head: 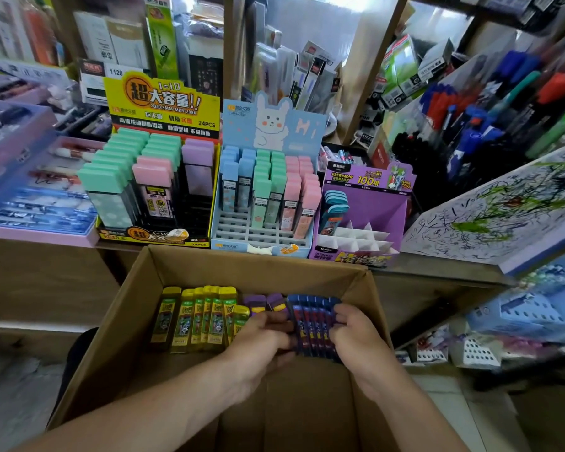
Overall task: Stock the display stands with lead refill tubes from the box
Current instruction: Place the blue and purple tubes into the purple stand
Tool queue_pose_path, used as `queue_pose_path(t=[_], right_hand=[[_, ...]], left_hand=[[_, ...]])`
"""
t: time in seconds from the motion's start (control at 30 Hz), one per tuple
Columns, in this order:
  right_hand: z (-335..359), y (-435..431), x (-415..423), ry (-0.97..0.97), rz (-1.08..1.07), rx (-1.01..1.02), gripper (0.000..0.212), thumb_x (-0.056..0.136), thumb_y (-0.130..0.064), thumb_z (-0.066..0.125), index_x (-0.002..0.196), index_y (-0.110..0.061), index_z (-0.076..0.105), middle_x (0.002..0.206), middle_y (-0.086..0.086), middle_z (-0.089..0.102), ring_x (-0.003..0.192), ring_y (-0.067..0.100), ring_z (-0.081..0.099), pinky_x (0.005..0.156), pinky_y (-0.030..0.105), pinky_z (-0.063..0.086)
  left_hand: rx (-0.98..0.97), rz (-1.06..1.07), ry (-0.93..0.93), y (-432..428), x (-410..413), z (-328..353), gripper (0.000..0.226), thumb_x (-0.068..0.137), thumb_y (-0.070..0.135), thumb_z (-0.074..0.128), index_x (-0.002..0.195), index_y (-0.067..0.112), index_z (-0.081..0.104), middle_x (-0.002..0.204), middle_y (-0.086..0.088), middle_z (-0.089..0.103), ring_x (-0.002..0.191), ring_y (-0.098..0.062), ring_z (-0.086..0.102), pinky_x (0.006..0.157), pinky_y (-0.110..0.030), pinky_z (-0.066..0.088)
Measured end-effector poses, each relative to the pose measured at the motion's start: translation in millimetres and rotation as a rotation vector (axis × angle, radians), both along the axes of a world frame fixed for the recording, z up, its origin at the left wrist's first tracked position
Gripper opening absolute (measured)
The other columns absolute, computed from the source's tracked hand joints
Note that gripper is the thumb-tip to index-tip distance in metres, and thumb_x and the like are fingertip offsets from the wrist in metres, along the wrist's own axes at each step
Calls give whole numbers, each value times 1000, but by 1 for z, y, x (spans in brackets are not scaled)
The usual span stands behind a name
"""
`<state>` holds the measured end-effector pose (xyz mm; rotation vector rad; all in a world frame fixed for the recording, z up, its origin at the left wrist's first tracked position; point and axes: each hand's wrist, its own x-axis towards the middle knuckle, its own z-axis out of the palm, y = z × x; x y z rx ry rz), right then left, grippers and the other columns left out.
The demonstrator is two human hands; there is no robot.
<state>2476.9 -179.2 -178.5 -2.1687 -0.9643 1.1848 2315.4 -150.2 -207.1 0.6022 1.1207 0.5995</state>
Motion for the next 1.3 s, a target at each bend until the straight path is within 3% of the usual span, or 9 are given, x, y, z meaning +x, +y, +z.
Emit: queue_pose_path(t=[0.1,0.33,0.37,0.5,0.63,0.8,0.93,1.1,1.3], right_hand=[[3,-1,-2,-17,19,-60,33,103,-10,40,130,-26,50,116,0,59,104,17,58,100,39,52],[8,3,-4,139,-64,-67,35,103,-1,40,96,-29,59,109,2,65,104,20,60,107,46,48],[8,3,-5,178,-67,-65,38,103,0,40,97,-31,60,108,0,64,104,18,60,109,45,47],[5,3,-7,276,-51,-89,46,103,5,40,141,-17,54,118,2,64,113,19,60,112,44,46],[3,-1,-10,243,-31,-132,50,102,2,43,148,-18,49,134,6,61,124,23,57,115,47,44],[3,-4,-12,205,3,-169,33,102,-4,46,119,-29,58,116,2,66,113,20,60,112,48,46],[3,-2,-16,258,-3,-178,38,100,3,43,94,-31,59,109,5,68,108,22,63,103,44,52],[5,-3,-17,351,-64,-175,35,100,6,44,111,-22,61,112,9,69,106,24,66,93,43,58],[9,-3,-18,373,-89,-142,30,101,3,46,114,-19,62,113,10,70,106,24,67,87,42,60]], left_hand=[[-1,7,-19,0,0,0,40,86,-15,59,117,9,61,119,-12,68,108,-26,69,86,-38,60],[-15,-3,-72,2,-3,3,42,86,-19,52,120,5,62,116,-15,73,105,-26,72,81,-32,59],[-3,-11,-66,2,-4,4,41,86,-18,52,119,4,63,112,-14,75,103,-25,73,80,-31,58],[42,-60,8,3,-10,8,36,88,-13,54,116,6,67,104,-9,78,101,-21,72,81,-30,55],[92,-107,78,1,-13,11,34,91,-7,56,118,10,67,106,-6,78,107,-21,70,100,-39,54],[98,-130,100,2,-14,11,31,92,-4,59,116,13,69,105,-4,79,107,-21,71,102,-40,54],[101,-189,118,0,-9,11,32,91,-4,58,113,16,71,104,-2,79,105,-18,70,88,-30,56],[216,-269,270,-6,-9,8,38,89,3,61,120,27,63,117,0,71,112,-17,64,101,-40,52],[204,-220,234,-6,-9,7,30,92,7,63,116,26,63,113,0,72,103,-14,70,83,-28,59]])
